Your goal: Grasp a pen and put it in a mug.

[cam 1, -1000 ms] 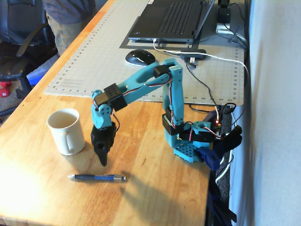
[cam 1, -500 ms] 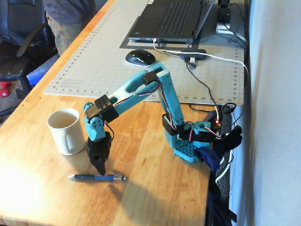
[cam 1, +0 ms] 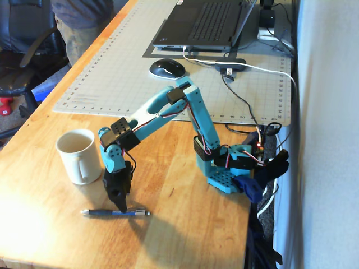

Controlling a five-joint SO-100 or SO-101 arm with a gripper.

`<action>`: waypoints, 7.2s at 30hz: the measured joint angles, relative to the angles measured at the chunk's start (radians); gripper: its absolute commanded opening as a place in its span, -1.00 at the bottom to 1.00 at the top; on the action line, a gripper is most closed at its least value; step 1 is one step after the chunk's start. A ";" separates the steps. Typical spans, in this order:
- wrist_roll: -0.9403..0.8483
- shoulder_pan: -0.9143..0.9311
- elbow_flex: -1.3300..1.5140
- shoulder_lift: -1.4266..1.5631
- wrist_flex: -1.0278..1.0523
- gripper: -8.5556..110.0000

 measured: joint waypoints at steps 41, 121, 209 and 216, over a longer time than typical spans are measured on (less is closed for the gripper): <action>0.006 -0.038 -0.014 -0.049 0.002 -0.84; -3.223 0.568 0.483 1.230 -0.950 -0.84; -3.235 0.468 0.499 0.465 -1.388 -0.57; -3.235 0.454 0.499 0.465 -1.388 -0.47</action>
